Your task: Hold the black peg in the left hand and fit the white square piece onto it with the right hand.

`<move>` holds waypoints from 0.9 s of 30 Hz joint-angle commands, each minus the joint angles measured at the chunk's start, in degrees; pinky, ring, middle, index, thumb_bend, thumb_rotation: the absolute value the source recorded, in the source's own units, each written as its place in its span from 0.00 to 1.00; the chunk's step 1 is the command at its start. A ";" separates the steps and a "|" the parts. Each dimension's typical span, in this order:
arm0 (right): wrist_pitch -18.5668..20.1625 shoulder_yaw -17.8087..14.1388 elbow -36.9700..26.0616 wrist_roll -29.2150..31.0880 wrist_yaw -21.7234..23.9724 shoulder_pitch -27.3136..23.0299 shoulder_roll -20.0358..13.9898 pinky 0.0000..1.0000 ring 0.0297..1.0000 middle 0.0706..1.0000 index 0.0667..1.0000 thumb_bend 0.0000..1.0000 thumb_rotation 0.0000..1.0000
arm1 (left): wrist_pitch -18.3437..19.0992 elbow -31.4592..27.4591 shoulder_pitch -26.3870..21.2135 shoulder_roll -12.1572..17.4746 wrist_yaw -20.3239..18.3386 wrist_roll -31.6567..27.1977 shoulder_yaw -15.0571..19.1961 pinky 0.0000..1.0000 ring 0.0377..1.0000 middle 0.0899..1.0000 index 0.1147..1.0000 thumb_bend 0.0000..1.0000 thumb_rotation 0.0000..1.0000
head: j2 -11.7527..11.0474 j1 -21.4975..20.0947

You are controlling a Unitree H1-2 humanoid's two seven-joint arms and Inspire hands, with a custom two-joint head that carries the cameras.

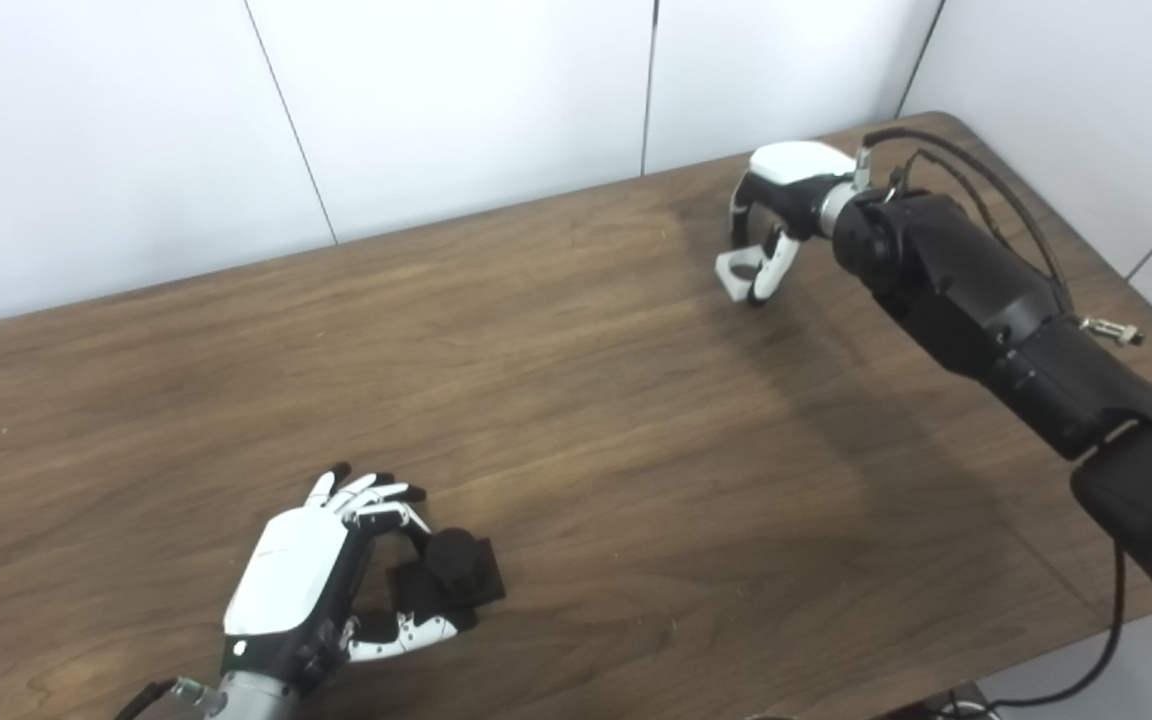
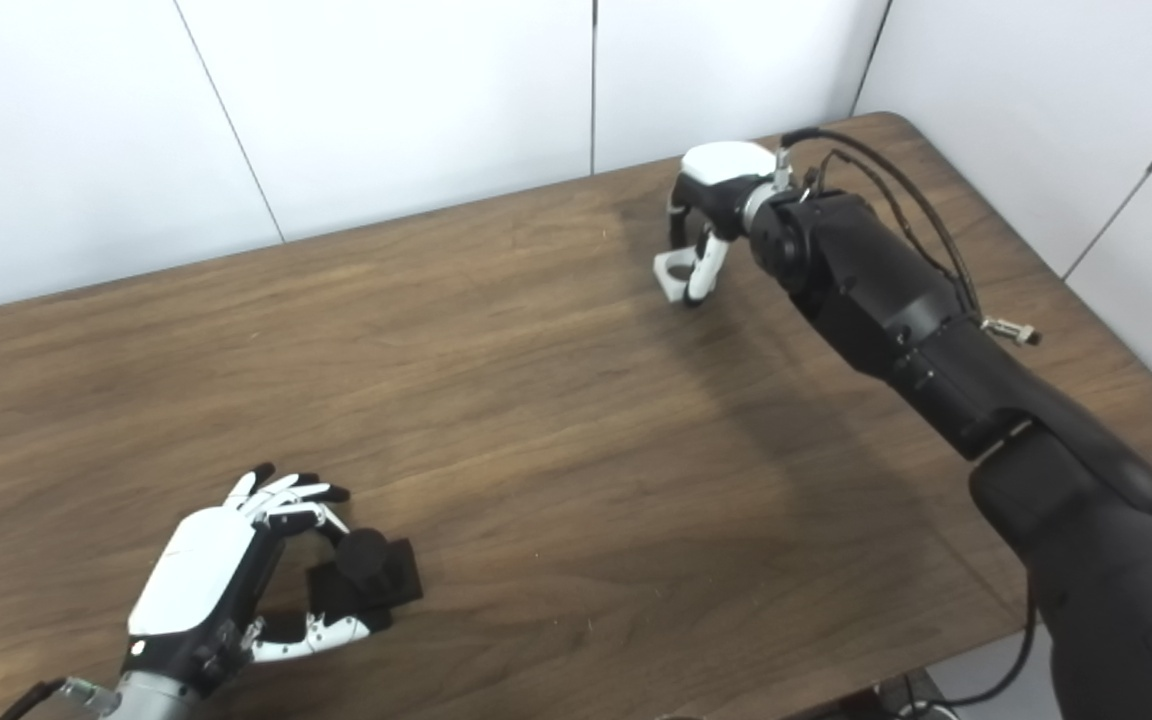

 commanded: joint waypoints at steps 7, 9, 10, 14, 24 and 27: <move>-2.88 -1.02 -11.23 -1.06 3.47 -2.61 -0.90 1.00 0.95 0.77 0.45 0.52 0.13 | 1.33 0.46 0.54 -0.59 -1.09 2.56 -1.25 1.00 0.89 0.78 0.42 0.52 0.05 | -0.07 2.96; -3.95 -0.88 -13.70 -0.48 4.56 -2.59 -0.65 1.00 0.94 0.76 0.45 0.52 0.13 | 1.36 0.55 0.53 -0.74 -1.11 2.93 -1.50 0.99 0.89 0.78 0.42 0.52 0.05 | -0.04 4.47; -4.31 -0.91 -15.03 -0.10 5.25 -2.51 -0.42 1.00 0.93 0.76 0.45 0.52 0.13 | 1.52 0.61 0.52 -0.82 -1.23 3.23 -1.65 1.00 0.89 0.78 0.42 0.52 0.05 | -0.02 4.84; -5.54 -0.60 -20.44 0.66 8.95 -2.50 0.40 0.99 0.93 0.75 0.45 0.53 0.13 | 2.47 0.72 0.44 -1.55 -1.55 4.15 -2.33 1.00 0.89 0.78 0.42 0.52 0.05 | 0.16 7.76; -5.52 -0.67 -33.01 1.71 18.94 -3.02 3.57 0.95 0.94 0.76 0.45 0.52 0.13 | 3.81 2.04 -0.26 -3.29 -1.17 6.39 -3.97 1.00 0.91 0.79 0.42 0.52 0.05 | 0.68 14.13; -5.70 -0.94 -35.40 2.25 20.59 -2.81 4.60 0.94 0.95 0.76 0.45 0.52 0.13 | 4.11 2.51 -0.43 -3.78 -1.06 6.82 -4.29 1.00 0.91 0.80 0.42 0.52 0.05 | 0.75 15.53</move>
